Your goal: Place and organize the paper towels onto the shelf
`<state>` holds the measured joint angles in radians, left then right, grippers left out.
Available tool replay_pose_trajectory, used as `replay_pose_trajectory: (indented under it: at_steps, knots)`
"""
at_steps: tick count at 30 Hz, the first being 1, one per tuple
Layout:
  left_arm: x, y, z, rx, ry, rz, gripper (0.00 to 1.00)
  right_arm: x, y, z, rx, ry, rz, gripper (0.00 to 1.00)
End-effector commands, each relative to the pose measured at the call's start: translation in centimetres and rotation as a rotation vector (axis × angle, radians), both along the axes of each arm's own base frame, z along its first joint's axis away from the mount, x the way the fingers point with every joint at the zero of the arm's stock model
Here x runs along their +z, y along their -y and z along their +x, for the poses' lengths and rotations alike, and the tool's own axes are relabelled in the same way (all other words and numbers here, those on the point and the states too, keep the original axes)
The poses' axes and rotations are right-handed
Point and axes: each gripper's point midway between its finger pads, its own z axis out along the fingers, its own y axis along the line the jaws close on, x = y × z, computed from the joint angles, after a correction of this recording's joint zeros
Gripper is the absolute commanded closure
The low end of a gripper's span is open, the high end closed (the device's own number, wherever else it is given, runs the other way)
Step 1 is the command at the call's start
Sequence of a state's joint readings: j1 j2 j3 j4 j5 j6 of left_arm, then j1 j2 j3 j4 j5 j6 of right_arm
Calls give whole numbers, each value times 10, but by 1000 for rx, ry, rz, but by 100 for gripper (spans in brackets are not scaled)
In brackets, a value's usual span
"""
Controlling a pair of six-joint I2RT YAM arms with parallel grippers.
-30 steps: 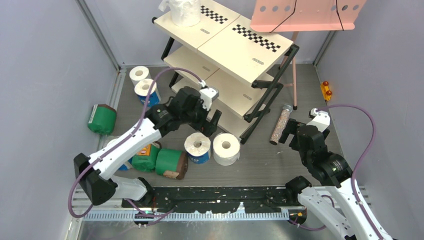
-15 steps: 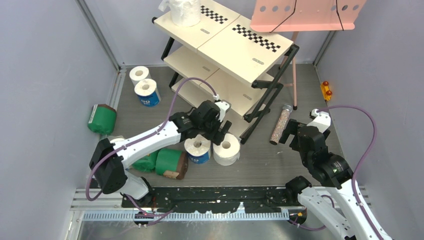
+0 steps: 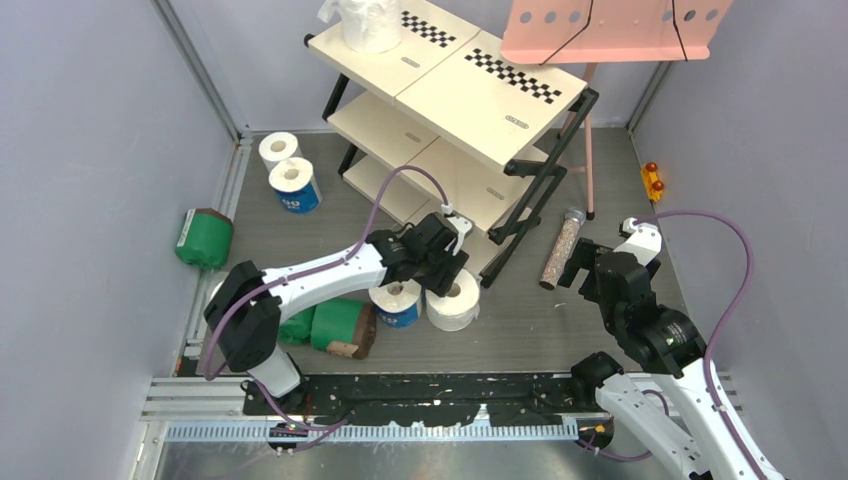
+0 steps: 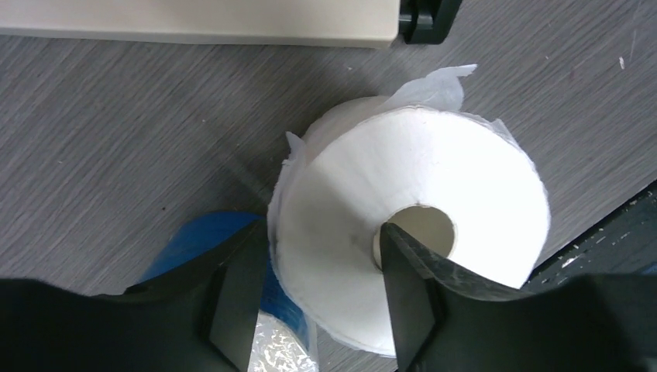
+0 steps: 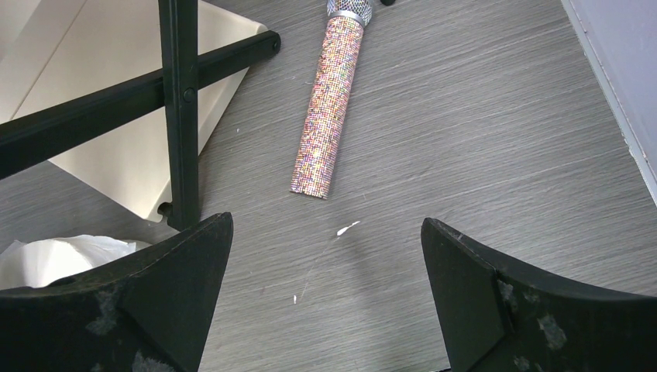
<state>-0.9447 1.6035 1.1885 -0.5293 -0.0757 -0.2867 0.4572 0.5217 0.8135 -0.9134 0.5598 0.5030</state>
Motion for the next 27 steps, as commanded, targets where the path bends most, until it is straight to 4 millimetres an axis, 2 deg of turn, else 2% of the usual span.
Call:
replay_pose_trajectory:
  at_steps: [1, 6, 9, 12, 21, 27]
  knots:
    - [8, 9, 1, -6, 8, -22, 48, 6, -2, 6, -11, 36, 17, 1]
    - [22, 11, -4, -20, 5, -42, 73, 6, -1, 5, -12, 36, 15, 0]
    - [41, 8, -8, -28, 22, -66, 76, 6, -1, 5, -12, 36, 15, 0]
    - [69, 1, -14, -37, 56, -114, 83, 7, -1, 5, -14, 38, 16, 0]
    - [150, -31, -31, -62, 190, -224, 84, 6, -1, 5, -15, 38, 14, 0]
    - [215, -60, -37, -61, 336, -293, 85, 7, 0, 5, -18, 43, 17, 0]
